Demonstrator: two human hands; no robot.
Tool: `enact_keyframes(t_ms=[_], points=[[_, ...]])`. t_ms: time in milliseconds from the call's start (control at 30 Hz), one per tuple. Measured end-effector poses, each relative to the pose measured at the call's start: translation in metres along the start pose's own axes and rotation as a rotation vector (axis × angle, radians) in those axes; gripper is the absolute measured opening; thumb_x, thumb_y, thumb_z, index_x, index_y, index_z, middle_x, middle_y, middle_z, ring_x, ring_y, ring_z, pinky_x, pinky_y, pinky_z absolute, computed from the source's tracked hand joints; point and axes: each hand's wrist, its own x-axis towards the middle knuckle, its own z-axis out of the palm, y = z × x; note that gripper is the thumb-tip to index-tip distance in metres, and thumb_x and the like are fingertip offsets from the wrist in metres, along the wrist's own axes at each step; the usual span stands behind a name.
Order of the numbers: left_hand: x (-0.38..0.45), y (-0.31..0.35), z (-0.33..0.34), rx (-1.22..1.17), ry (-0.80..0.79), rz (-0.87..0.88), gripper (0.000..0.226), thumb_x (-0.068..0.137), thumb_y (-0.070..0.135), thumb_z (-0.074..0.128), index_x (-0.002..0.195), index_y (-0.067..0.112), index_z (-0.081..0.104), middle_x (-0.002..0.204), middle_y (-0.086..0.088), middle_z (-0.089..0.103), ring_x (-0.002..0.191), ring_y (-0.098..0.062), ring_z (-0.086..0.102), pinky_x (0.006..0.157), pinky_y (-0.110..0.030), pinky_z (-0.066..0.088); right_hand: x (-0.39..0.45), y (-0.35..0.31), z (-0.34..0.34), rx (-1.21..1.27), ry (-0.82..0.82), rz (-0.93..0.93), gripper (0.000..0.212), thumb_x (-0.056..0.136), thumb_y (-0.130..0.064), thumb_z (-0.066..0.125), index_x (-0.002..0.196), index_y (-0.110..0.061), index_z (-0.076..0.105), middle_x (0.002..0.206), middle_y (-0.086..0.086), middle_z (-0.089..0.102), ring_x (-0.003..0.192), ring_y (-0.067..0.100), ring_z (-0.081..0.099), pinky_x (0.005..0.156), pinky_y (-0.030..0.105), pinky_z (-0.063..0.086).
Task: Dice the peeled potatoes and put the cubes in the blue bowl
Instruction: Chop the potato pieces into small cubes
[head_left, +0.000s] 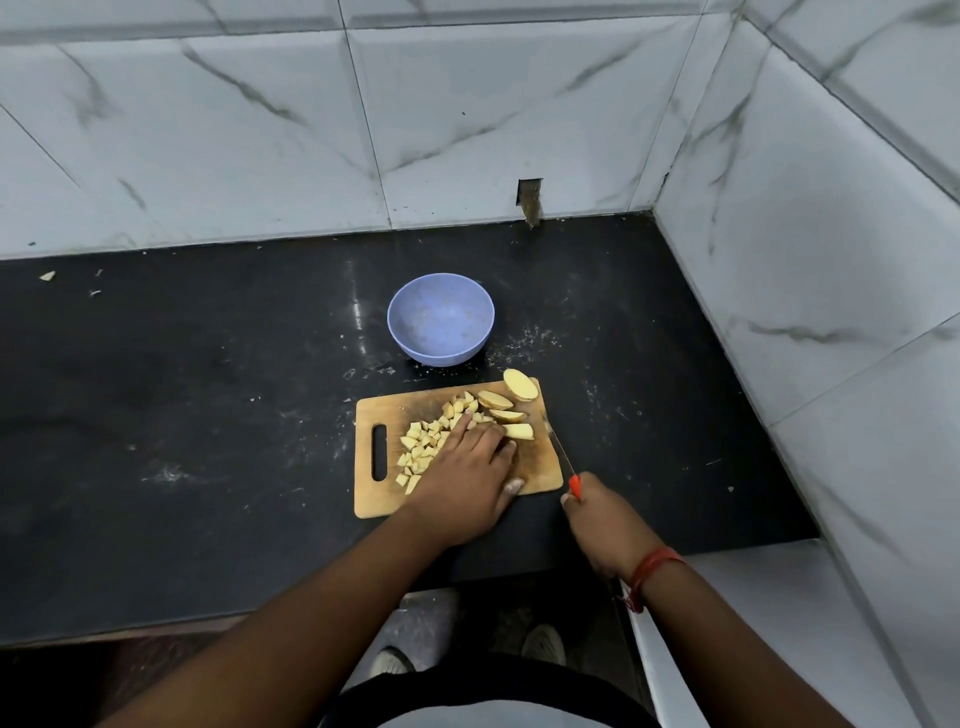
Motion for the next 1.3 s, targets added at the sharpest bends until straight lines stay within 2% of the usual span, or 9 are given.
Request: enact_keyframes(t_ms=[133,300,433,567,700,833,967,1133,1300], points=[[0.005,-0.006,-0.006,-0.048,-0.004,-0.030,0.059,0.102,0.051,0.033,0.141,0.011,0.053,0.153,-0.014,0.037,0.145,-0.028,0.030,0.126,-0.042,-0.003,0.001,0.001,0.002,-0.009,-0.006,0.017,0.016,0.102,-0.030,0.039,0.101,-0.016,0.047,0.085,0.001,0.053,0.075,0.013,0.053,0.064,0.028,0.039],[0.011,-0.010,-0.009,-0.005,-0.014,0.058,0.057,0.102,0.051,0.035,0.136,0.010,0.057,0.139,-0.007,0.047,0.135,-0.025,0.040,0.126,-0.045,0.002,0.001,0.003,0.006,0.017,-0.011,0.038,0.017,0.102,-0.031,0.039,0.102,-0.016,0.048,0.083,0.002,0.055,0.070,0.014,0.054,0.065,0.031,0.044],[0.012,-0.006,-0.012,-0.023,-0.011,0.023,0.054,0.103,0.050,0.035,0.135,0.013,0.058,0.137,-0.005,0.046,0.135,-0.023,0.039,0.126,-0.045,-0.003,-0.003,0.001,0.008,-0.042,0.011,0.023,0.019,0.102,-0.030,0.039,0.104,-0.014,0.048,0.091,0.006,0.059,0.081,0.019,0.059,0.070,0.032,0.045],[0.009,-0.008,-0.009,-0.038,-0.024,0.007,0.056,0.102,0.051,0.036,0.139,0.013,0.054,0.144,-0.009,0.044,0.139,-0.026,0.036,0.125,-0.044,-0.006,-0.004,-0.005,0.013,-0.120,0.037,-0.003,0.020,0.102,-0.027,0.037,0.108,-0.011,0.048,0.097,0.009,0.061,0.091,0.024,0.062,0.074,0.032,0.046],[0.009,-0.005,-0.010,-0.080,-0.013,0.077,0.059,0.102,0.047,0.038,0.144,0.007,0.050,0.144,-0.011,0.048,0.139,-0.025,0.039,0.124,-0.037,-0.009,-0.002,-0.011,0.019,-0.193,0.041,-0.008,0.018,0.102,-0.023,0.037,0.112,-0.010,0.046,0.102,0.012,0.063,0.091,0.024,0.063,0.069,0.030,0.044],[0.004,-0.003,-0.005,-0.074,-0.015,0.078,0.062,0.103,0.045,0.035,0.150,0.005,0.041,0.150,-0.010,0.042,0.143,-0.023,0.034,0.126,-0.039,-0.002,-0.001,-0.012,0.023,-0.259,0.048,-0.002,0.021,0.100,-0.014,0.036,0.119,-0.008,0.043,0.108,0.015,0.063,0.096,0.026,0.063,0.070,0.029,0.041],[-0.003,-0.004,0.002,-0.014,0.013,0.088,0.062,0.101,0.044,0.036,0.148,0.004,0.044,0.147,-0.010,0.045,0.141,-0.025,0.037,0.127,-0.042,0.007,-0.001,-0.011,0.025,-0.320,0.077,-0.010,0.023,0.099,-0.011,0.035,0.121,-0.005,0.041,0.109,0.017,0.063,0.096,0.028,0.064,0.069,0.030,0.041],[-0.006,-0.005,0.009,-0.017,0.036,0.050,0.061,0.101,0.046,0.033,0.146,0.008,0.048,0.146,-0.007,0.049,0.142,-0.025,0.036,0.125,-0.047,0.016,-0.001,-0.011,0.025,-0.356,0.024,0.003,0.024,0.098,-0.008,0.035,0.122,-0.003,0.039,0.113,0.019,0.062,0.100,0.030,0.063,0.070,0.030,0.039],[-0.007,-0.004,0.012,-0.041,0.068,0.032,0.057,0.102,0.043,0.034,0.144,0.009,0.052,0.143,-0.004,0.052,0.141,-0.026,0.037,0.124,-0.046,0.018,0.017,-0.022,0.031,-0.486,0.010,0.123,0.045,0.094,-0.006,0.043,0.136,-0.002,0.029,0.123,0.018,0.058,0.110,0.027,0.061,0.077,0.030,0.039]])
